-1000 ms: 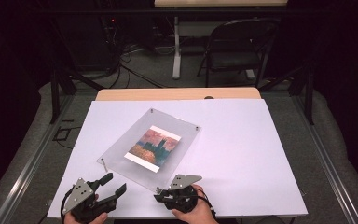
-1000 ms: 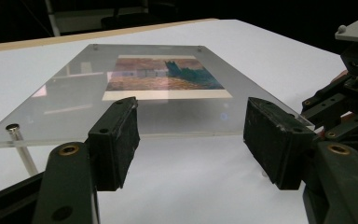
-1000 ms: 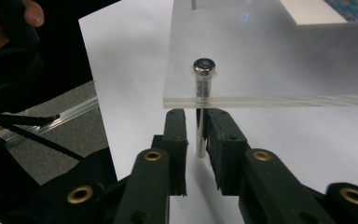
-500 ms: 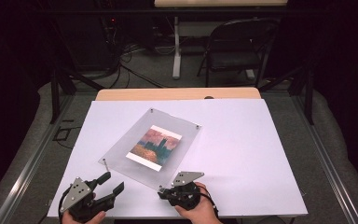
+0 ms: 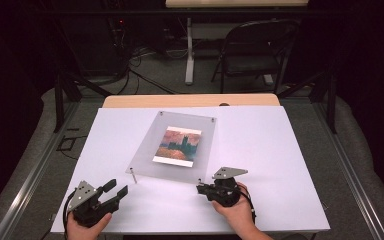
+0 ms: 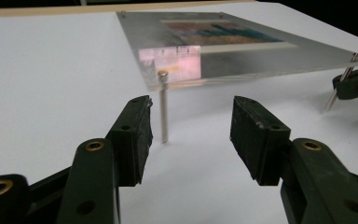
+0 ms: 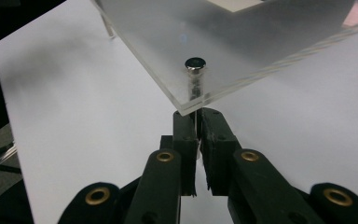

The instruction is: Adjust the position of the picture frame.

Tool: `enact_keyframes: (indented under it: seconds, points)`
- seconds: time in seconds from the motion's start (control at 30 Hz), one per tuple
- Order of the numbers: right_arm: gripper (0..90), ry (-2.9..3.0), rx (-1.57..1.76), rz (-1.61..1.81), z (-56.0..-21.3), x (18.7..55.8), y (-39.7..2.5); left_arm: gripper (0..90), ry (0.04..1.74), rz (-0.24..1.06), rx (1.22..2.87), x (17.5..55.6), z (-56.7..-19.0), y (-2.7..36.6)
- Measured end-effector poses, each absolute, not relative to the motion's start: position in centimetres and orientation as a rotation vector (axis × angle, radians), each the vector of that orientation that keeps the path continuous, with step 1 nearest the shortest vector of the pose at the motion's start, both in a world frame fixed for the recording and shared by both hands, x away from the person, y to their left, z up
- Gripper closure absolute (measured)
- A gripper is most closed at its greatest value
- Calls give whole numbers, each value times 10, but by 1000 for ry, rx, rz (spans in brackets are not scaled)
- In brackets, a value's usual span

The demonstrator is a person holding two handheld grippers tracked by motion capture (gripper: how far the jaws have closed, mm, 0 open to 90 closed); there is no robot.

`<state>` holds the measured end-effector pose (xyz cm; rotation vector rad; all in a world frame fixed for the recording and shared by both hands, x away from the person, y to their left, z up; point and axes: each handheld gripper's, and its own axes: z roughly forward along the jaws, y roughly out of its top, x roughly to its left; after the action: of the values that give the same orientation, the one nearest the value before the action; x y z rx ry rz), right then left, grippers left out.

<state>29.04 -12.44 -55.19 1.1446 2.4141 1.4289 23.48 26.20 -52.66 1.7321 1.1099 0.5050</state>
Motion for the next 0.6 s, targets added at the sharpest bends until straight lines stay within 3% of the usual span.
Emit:
enact_keyframes:
  seconds: [0.13,0.6]
  points:
    - [849,2391,1187,1405,-548,298,-139,522,1119,429,1767,249,-531,255]
    - [820,2353,1212,1407,-556,304,-158,580,1083,370,1889,280,-544,225]
